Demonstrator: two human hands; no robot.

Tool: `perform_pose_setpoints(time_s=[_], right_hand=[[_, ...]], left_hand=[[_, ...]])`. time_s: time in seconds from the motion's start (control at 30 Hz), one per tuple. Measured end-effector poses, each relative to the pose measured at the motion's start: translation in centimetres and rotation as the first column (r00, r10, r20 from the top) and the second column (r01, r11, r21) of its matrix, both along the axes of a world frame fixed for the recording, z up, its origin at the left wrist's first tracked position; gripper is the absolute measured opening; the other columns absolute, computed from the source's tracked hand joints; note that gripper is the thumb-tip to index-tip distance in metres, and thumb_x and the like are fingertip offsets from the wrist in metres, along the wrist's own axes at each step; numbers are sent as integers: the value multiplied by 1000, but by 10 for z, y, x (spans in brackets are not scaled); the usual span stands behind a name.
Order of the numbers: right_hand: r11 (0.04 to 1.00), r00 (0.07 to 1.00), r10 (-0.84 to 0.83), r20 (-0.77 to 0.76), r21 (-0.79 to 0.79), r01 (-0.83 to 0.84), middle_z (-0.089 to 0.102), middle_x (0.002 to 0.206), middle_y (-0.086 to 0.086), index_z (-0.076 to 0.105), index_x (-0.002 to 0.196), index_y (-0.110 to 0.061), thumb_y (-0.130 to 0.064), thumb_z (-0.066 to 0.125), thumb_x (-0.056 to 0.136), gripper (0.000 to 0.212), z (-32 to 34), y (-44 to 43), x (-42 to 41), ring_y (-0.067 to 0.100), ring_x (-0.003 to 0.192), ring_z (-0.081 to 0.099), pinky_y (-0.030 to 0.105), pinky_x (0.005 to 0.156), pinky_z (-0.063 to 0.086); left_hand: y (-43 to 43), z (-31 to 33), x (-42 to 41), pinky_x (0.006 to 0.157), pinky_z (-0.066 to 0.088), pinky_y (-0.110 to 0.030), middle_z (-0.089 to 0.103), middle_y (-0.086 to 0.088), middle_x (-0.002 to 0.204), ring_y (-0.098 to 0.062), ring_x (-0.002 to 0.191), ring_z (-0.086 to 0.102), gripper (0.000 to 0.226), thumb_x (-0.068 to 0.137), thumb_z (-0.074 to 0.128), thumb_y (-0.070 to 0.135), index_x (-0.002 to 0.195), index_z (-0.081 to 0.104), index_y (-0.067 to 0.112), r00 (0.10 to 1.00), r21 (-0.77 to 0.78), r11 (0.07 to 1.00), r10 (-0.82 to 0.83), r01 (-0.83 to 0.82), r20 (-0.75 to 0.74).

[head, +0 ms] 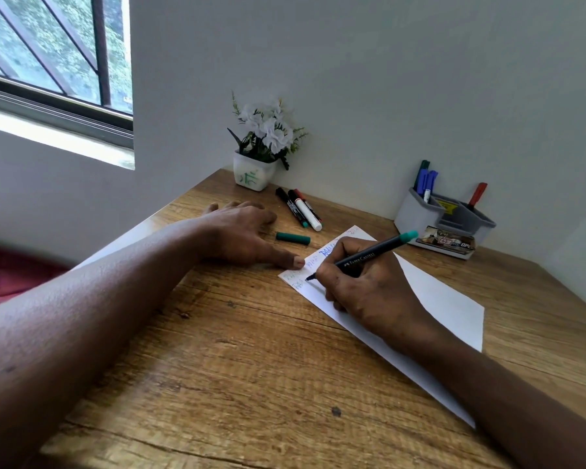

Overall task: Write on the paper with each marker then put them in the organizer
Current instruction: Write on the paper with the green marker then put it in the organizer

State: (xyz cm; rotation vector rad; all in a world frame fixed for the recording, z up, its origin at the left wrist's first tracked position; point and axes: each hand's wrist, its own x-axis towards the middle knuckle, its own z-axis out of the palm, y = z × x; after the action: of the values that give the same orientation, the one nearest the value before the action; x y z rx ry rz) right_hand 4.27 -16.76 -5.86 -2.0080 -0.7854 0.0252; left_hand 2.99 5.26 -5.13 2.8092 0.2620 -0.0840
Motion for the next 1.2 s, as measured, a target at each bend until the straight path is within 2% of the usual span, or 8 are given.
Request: perform_pose_setpoints(time_s=[0.47, 0.63, 0.83, 1.2], right_hand=[[1000, 999, -29, -19, 2, 29, 66, 56, 3, 65, 72, -14, -14, 74, 87, 18, 1, 0, 0, 7, 48, 61, 20, 52, 49], [994, 993, -99, -65, 35, 102, 66, 58, 3, 68, 82, -5, -16, 71, 89, 13, -1, 0, 3, 6, 47, 59, 18, 49, 46], [996, 996, -87, -26, 0, 87, 66, 55, 1, 66, 74, -11, -17, 74, 87, 16, 0, 0, 1, 7, 47, 60, 20, 50, 47], [992, 988, -127, -85, -13, 127, 70, 60, 1, 68, 82, -10, -18, 72, 90, 12, 1, 1, -1, 4, 48, 62, 16, 47, 45]], left_hand=[[1, -2, 2, 124, 12, -55, 19, 3, 169, -25, 154, 17, 117, 61, 51, 95, 158, 27, 35, 1000, 14, 1000, 5, -5, 3], [0, 0, 1, 124, 9, -56, 18, 6, 169, -23, 155, 16, 122, 55, 48, 95, 158, 27, 35, 1000, 5, 1000, 0, 0, -6], [-1, 1, 1, 124, 9, -57, 17, 5, 169, -24, 155, 15, 121, 56, 48, 95, 159, 26, 34, 1000, 1, 1000, 8, -8, -11], [-1, 1, 1, 124, 10, -57, 16, 5, 169, -24, 155, 16, 120, 57, 48, 94, 159, 26, 34, 1000, -11, 1000, -3, 3, -8]])
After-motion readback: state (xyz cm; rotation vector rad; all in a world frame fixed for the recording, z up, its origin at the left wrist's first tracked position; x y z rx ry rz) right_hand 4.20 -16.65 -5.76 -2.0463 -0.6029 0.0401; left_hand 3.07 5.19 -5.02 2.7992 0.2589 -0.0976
